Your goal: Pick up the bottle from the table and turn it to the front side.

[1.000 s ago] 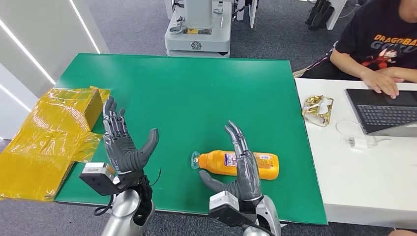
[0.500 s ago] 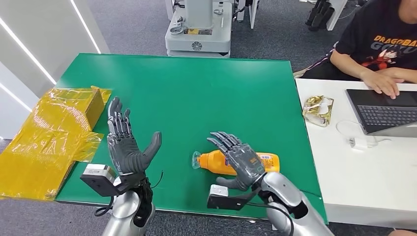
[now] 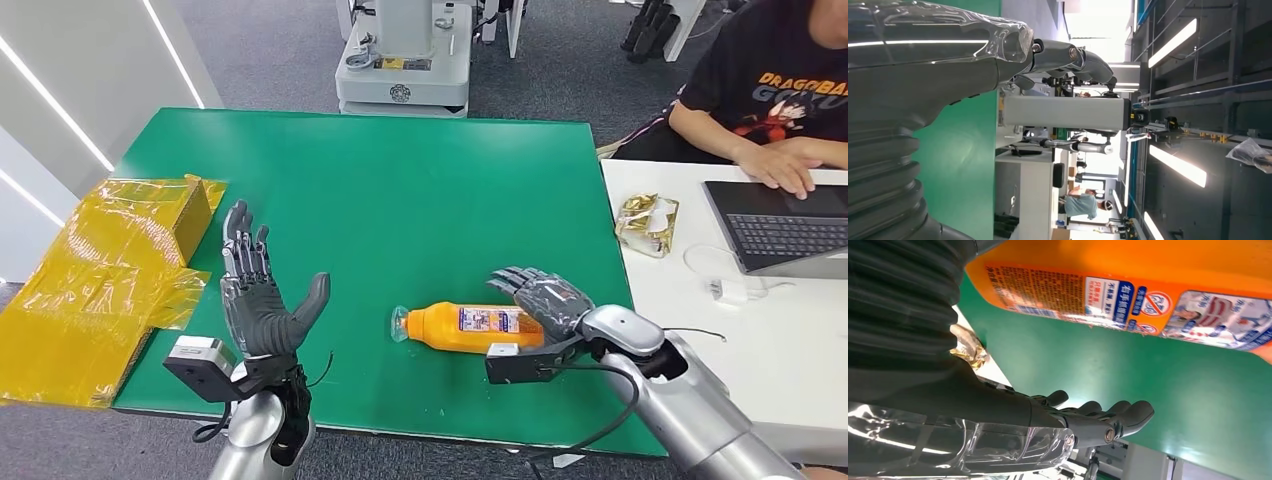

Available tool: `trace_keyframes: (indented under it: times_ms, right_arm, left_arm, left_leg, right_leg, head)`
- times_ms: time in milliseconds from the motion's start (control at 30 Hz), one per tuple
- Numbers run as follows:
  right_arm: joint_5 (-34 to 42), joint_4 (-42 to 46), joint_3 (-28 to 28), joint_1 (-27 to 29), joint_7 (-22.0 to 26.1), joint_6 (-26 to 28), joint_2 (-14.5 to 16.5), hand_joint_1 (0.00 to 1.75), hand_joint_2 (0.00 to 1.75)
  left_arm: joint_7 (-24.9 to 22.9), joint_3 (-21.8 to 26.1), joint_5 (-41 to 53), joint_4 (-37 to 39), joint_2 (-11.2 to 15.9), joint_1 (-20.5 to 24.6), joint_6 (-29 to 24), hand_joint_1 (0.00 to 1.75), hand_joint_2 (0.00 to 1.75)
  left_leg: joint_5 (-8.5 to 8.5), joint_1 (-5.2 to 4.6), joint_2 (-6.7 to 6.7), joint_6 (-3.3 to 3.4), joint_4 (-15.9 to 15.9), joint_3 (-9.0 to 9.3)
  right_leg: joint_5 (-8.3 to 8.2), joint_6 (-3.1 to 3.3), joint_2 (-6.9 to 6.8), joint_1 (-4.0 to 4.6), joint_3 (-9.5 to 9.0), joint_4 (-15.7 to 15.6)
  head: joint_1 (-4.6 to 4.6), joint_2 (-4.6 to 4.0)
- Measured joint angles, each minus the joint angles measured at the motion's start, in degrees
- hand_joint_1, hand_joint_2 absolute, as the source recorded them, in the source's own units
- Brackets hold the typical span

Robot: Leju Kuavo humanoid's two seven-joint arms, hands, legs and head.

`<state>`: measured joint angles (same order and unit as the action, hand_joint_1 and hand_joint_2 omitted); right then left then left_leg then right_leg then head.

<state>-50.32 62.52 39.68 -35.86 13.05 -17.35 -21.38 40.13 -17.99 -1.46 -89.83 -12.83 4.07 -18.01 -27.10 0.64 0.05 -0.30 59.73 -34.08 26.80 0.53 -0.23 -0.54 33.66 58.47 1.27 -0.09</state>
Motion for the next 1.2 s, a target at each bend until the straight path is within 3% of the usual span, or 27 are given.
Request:
trace_keyframes:
  times_ms: [833, 1200]
  right_arm:
    - [5.67, -6.4, 9.42, -6.98, -2.21, -2.67, -2.74, 0.0, 1.75]
    - [5.22, -13.1, 13.95, -7.34, -4.85, 2.37, -1.16, 0.0, 1.75]
  left_arm:
    - [0.0, 0.15, -1.29, -2.22, -0.68, -2.77, 1.47, 0.0, 1.75]
    - [0.0, 0.48, -1.93, -2.36, -1.33, -2.8, 1.78, 0.0, 1.75]
  left_leg:
    - [0.01, 0.0, -0.03, 0.03, 0.0, -0.03]
    - [0.01, 0.0, -0.06, 0.03, 0.0, -0.04]
  right_leg:
    - [-0.01, -0.02, -0.03, 0.0, -0.01, -0.03]
    - [-0.01, -0.03, -0.09, 0.0, -0.01, -0.04]
  head:
    - [0.01, 0.0]
    - [0.0, 0.0]
